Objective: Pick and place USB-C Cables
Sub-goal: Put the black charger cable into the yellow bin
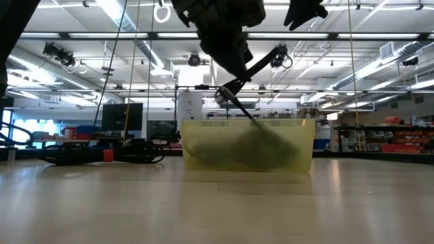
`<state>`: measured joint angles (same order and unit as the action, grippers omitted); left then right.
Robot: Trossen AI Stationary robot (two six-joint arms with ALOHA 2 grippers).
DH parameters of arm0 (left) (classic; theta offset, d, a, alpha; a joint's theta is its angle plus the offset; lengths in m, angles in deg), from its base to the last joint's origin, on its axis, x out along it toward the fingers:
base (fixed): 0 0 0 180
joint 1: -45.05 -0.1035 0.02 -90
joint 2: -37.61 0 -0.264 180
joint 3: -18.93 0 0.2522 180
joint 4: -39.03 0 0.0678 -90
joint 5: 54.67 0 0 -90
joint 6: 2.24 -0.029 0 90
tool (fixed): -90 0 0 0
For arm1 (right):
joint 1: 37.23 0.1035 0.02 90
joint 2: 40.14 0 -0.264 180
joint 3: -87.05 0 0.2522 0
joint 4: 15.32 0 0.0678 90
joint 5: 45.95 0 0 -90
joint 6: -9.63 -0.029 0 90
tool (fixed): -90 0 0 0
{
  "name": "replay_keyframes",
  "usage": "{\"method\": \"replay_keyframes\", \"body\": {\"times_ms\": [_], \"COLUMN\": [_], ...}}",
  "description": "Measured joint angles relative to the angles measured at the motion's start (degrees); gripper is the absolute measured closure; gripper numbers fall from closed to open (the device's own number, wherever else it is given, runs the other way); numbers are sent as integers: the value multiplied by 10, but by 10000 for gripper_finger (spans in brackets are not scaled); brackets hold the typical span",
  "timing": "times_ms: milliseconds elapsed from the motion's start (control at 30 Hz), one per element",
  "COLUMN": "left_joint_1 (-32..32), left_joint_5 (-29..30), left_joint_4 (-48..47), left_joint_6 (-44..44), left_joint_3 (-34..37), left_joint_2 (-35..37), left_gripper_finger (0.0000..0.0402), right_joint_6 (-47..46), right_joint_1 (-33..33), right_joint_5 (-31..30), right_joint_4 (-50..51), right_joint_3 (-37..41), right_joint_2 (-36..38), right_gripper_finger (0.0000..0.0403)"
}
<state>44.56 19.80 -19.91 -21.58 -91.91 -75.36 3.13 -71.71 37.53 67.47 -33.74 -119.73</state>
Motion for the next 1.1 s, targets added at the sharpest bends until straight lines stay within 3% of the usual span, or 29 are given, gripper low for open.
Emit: {"method": "replay_keyframes", "body": {"times_ms": [600, 933, 1100], "left_joint_1": [-84, -86, -88], "left_joint_5": [-14, -25, 8], "left_joint_4": [28, 15, -11], "left_joint_6": [-3, -6, -7], "left_joint_3": [0, 0, -1], "left_joint_2": [-9, -70, -88], "left_gripper_finger": [391, 391, 391], "right_joint_6": [34, 45, 54], "right_joint_1": [0, 0, 0], "right_joint_5": [0, 0, 0], "right_joint_4": [0, 0, 0], "right_joint_3": [0, 0, 0], "right_joint_2": [0, 0, 0], "right_gripper_finger": [245, 245, 245]}}
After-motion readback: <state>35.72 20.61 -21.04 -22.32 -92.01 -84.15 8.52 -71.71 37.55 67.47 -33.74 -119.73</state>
